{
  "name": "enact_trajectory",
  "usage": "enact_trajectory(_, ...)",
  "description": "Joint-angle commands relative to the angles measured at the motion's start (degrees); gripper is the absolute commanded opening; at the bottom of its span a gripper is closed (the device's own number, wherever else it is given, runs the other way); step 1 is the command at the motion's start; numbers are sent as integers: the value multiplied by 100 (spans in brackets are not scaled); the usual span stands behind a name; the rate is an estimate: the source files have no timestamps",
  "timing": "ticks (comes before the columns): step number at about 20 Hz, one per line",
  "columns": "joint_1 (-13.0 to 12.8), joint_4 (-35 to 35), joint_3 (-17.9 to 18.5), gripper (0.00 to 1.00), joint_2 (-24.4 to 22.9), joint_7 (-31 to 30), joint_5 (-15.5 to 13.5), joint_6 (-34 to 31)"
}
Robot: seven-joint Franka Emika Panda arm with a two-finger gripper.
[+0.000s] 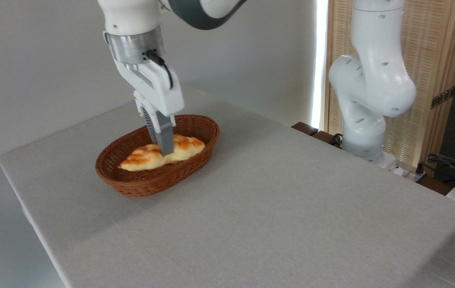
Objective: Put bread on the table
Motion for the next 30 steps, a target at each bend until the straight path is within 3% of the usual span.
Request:
enact_trajectory(1,-359,-398,590,0,-19,469,431,62)
enact_trajectory(3,-404,-766,626,15,7,523,714,464)
enact_trajectory(4,-413,-960,626,43,25,506,715,719)
enact_trajectory(6,-404,-1330,626,57,69,471,723,1281)
enact_trajectory(7,-413,-1392,626,78,69,444,724,1450)
enact_trajectory(8,-413,-1393,626,89,86,444,724,1503)
enact_trajectory(10,-413,-1393,626,98,113,365,715,1548)
enact_trajectory(25,-404,-1305,626,100,192,84,714,1513)
enact_trajectory(30,-316,-700,626,100,148,101,741,1058)
